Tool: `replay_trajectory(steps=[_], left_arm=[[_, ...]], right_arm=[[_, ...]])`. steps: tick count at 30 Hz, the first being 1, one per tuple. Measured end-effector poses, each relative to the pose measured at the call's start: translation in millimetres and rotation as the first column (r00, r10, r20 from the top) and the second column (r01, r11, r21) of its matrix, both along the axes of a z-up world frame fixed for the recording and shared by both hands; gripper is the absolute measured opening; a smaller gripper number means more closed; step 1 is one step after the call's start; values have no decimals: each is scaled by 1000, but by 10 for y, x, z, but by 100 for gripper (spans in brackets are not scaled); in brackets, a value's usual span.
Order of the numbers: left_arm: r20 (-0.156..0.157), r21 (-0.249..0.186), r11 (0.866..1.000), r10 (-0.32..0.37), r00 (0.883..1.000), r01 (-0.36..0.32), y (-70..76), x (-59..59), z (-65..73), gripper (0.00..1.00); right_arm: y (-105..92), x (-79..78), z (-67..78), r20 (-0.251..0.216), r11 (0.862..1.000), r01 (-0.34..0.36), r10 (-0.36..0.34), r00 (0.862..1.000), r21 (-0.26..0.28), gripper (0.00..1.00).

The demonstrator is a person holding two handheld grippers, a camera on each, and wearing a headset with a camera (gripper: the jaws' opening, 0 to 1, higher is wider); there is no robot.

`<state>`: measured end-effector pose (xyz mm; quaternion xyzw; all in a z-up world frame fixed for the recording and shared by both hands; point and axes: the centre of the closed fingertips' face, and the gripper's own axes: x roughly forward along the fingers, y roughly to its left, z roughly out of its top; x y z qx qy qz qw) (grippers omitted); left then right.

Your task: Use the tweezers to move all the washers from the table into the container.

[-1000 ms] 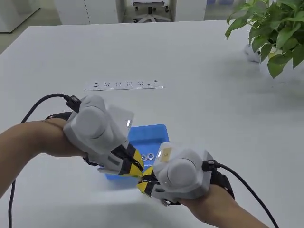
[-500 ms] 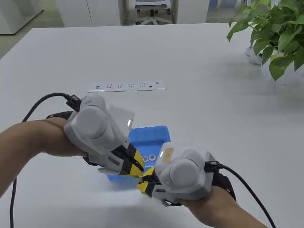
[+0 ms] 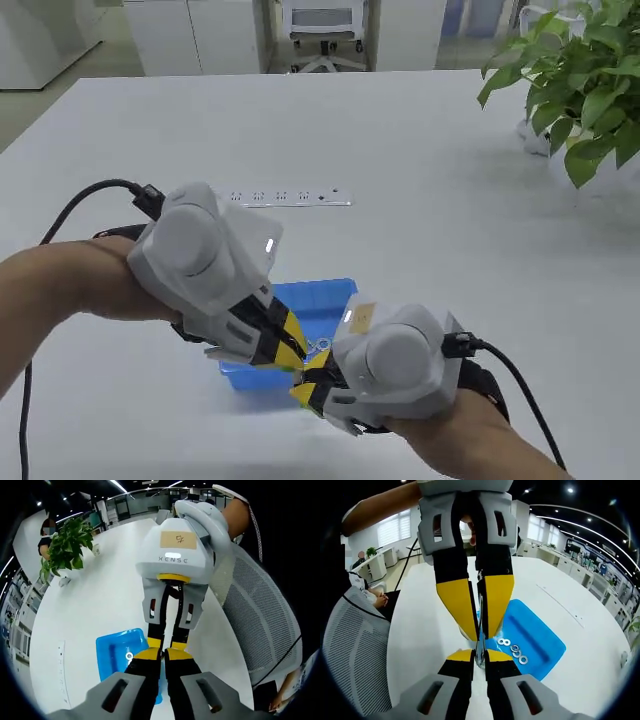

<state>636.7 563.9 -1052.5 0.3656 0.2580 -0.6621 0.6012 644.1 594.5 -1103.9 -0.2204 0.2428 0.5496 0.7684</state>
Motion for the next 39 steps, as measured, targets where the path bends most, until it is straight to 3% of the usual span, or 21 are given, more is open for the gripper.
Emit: replay_trajectory(steps=[12,22,30,39], left_arm=[[30,-12,1000,5,1000,-5,1,58,268,6],[64,-15,1000,18,998,-17,95,220,378,6],[87,-14,999,36,996,-35,165,377,357,6],[97,-3,998,60,993,-60,261,524,237,6]], right_arm=[[37,117,262,25,1000,7,-7,1000,5,10],[129,286,382,51,1000,-6,5,999,24,10],[208,450,370,64,999,-21,19,998,27,10],[311,598,250,62,998,-46,44,997,34,10]])
